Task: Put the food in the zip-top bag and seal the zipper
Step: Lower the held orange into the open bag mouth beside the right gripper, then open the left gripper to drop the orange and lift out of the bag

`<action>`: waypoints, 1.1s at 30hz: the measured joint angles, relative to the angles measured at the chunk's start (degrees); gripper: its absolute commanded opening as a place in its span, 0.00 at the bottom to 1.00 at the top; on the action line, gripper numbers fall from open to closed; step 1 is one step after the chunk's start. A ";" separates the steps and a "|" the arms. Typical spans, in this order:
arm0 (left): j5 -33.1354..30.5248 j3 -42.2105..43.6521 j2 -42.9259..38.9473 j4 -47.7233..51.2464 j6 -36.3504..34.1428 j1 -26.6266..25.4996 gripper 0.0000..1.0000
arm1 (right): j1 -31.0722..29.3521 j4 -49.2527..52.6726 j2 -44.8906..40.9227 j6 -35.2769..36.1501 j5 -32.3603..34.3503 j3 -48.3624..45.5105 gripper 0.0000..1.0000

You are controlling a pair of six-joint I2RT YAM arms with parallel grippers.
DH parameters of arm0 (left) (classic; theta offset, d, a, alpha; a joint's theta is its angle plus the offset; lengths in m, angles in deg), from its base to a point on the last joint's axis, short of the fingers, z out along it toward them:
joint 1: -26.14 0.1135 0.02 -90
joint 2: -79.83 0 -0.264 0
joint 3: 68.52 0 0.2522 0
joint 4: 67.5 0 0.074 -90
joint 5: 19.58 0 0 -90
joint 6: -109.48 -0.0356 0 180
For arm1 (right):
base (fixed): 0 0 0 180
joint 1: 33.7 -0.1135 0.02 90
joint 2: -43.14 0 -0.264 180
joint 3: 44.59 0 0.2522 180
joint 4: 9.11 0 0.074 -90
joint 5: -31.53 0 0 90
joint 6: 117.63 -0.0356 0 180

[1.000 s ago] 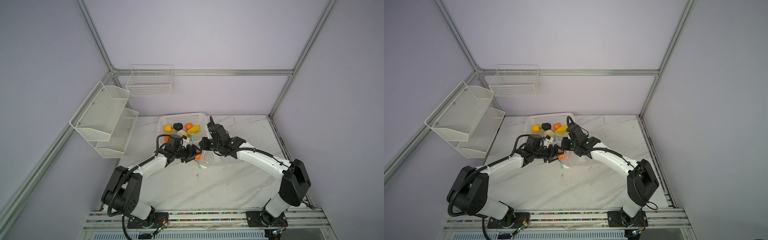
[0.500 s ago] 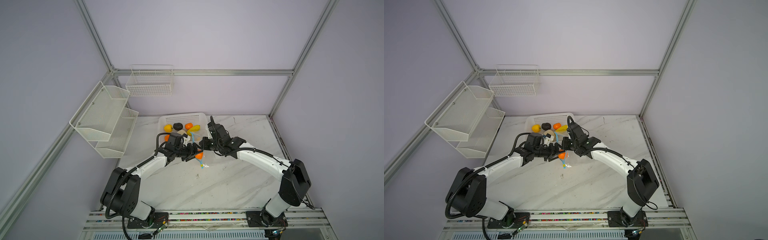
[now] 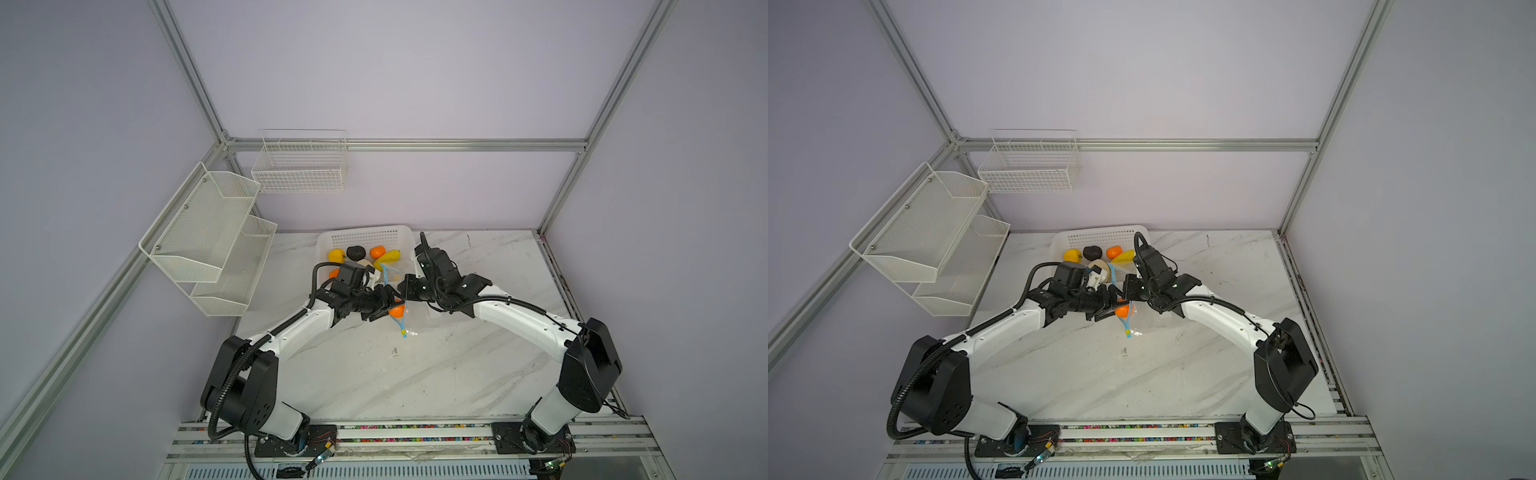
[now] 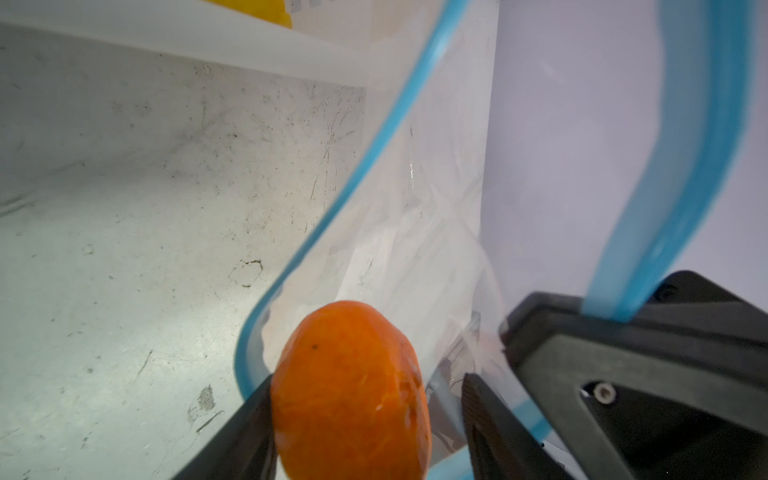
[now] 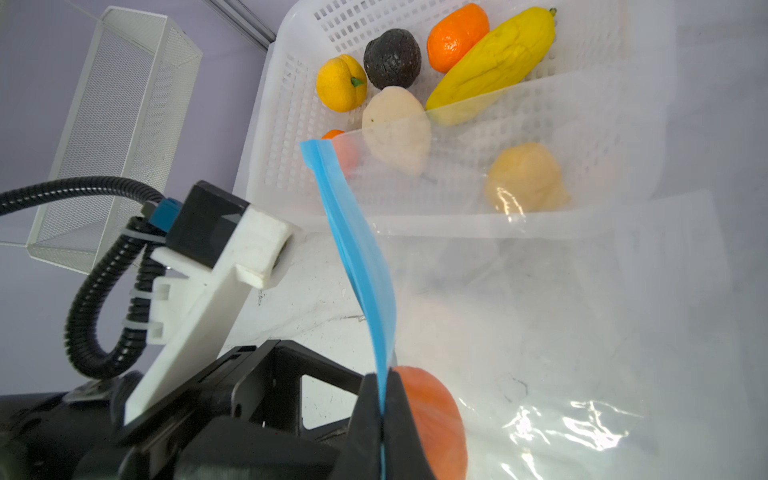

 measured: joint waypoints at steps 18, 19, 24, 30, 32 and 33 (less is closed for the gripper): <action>-0.46 -9.99 6.62 17.66 -7.74 -1.79 0.70 | 0.35 0.00 -0.28 -0.04 -0.50 0.00 0.00; -0.59 -10.34 6.62 17.94 -7.89 -1.79 0.70 | 0.35 -0.02 -0.28 -0.07 -0.55 0.00 0.00; -1.75 -12.02 6.25 18.78 -8.81 -1.79 0.68 | 0.35 -0.02 -0.52 -0.04 -0.61 0.00 0.00; -3.89 -12.02 3.30 19.12 -9.20 -1.79 0.63 | 0.52 0.00 -1.60 -0.02 -0.37 0.00 0.00; -4.46 -12.02 2.14 19.08 -9.20 -1.79 0.59 | 0.74 0.00 -2.12 0.00 -0.22 0.00 0.00; -4.50 -12.02 1.84 19.04 -9.20 -1.79 0.57 | 0.79 0.00 -2.38 0.02 -0.17 0.00 0.00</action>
